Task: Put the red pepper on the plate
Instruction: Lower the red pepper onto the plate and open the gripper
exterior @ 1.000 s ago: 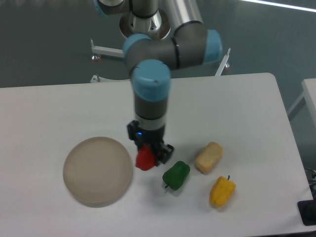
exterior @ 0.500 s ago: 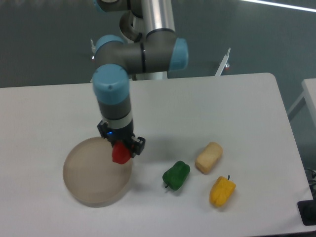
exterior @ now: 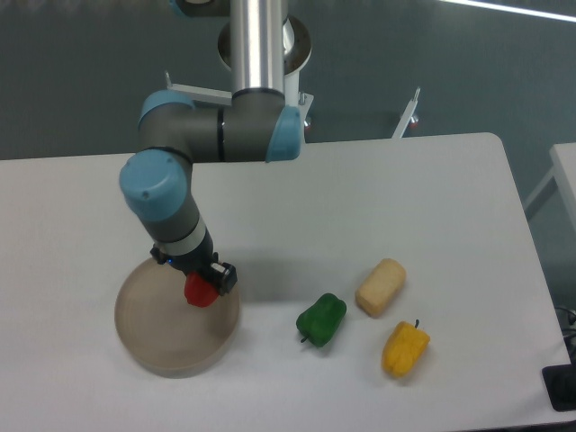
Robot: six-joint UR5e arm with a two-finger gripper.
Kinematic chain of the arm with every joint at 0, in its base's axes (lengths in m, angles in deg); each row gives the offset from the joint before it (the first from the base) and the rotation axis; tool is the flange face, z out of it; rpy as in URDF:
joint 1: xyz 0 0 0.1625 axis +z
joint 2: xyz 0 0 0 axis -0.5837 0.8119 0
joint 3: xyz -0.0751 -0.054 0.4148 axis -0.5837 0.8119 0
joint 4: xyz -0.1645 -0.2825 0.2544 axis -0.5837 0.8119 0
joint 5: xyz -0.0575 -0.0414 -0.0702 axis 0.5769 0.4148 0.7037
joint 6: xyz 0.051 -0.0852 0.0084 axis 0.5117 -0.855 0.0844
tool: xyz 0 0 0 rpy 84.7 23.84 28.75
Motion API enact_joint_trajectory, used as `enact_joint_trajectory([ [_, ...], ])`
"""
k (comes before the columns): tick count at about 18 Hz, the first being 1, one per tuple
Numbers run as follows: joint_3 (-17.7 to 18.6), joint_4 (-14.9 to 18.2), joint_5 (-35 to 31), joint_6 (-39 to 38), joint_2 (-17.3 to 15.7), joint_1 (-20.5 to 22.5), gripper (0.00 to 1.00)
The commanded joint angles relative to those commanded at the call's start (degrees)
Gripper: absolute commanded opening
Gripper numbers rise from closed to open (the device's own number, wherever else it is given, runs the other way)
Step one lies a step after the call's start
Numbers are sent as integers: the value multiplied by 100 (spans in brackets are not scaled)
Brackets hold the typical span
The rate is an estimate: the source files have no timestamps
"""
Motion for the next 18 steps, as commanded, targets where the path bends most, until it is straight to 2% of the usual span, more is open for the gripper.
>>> enact_joint_trajectory([
  [8,-88,-44,-290,9,272,-185,56],
  [18,-53,-132,-282,9,431,-246,56],
])
